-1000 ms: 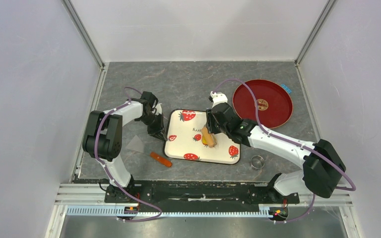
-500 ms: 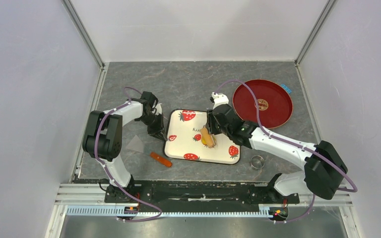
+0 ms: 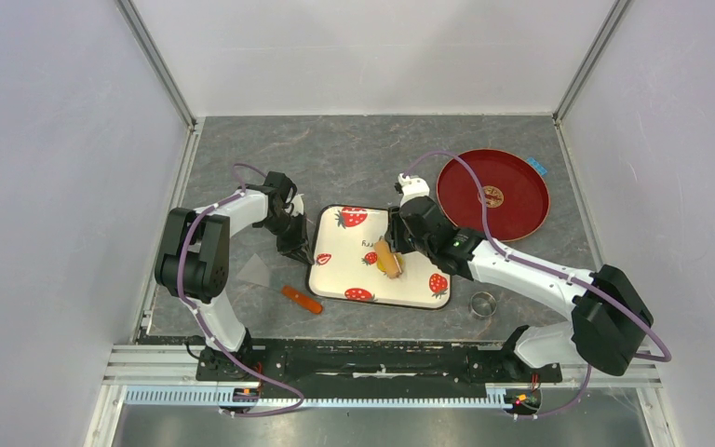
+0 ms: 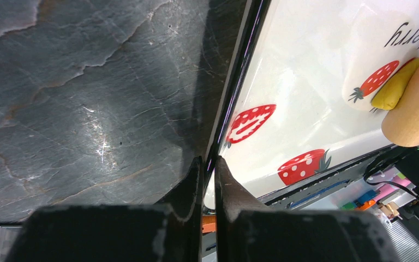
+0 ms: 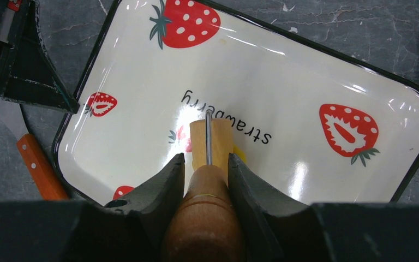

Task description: Roll out the dumpling wrappers from the dough

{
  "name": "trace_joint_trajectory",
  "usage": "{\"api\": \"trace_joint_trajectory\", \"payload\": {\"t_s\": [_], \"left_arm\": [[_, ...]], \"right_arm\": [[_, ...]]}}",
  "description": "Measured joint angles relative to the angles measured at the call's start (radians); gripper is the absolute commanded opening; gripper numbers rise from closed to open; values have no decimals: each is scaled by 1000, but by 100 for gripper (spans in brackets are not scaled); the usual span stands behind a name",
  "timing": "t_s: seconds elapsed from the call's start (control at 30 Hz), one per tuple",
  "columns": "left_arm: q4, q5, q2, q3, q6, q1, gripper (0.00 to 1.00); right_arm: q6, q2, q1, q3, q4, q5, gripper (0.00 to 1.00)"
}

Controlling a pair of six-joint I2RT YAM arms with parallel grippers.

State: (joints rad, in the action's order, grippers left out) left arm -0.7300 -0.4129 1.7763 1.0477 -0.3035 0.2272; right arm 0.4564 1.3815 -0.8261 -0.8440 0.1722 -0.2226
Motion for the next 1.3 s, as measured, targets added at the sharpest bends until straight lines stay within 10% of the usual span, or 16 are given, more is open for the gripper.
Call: {"api": "trace_joint_trajectory", "payload": {"t_s": [0.53,0.93,1.3], "left_arm": [[0,0,0,0,0,0,2],[5,25,-18,-4,0,11,3],[50,80,-154,-24,1,21,41]], "right_arm": [[117,53,-40,-16,-16,165,0],[45,196,64,-305,305,230,0],[-21,249,121,-483,472,237,0]]}}
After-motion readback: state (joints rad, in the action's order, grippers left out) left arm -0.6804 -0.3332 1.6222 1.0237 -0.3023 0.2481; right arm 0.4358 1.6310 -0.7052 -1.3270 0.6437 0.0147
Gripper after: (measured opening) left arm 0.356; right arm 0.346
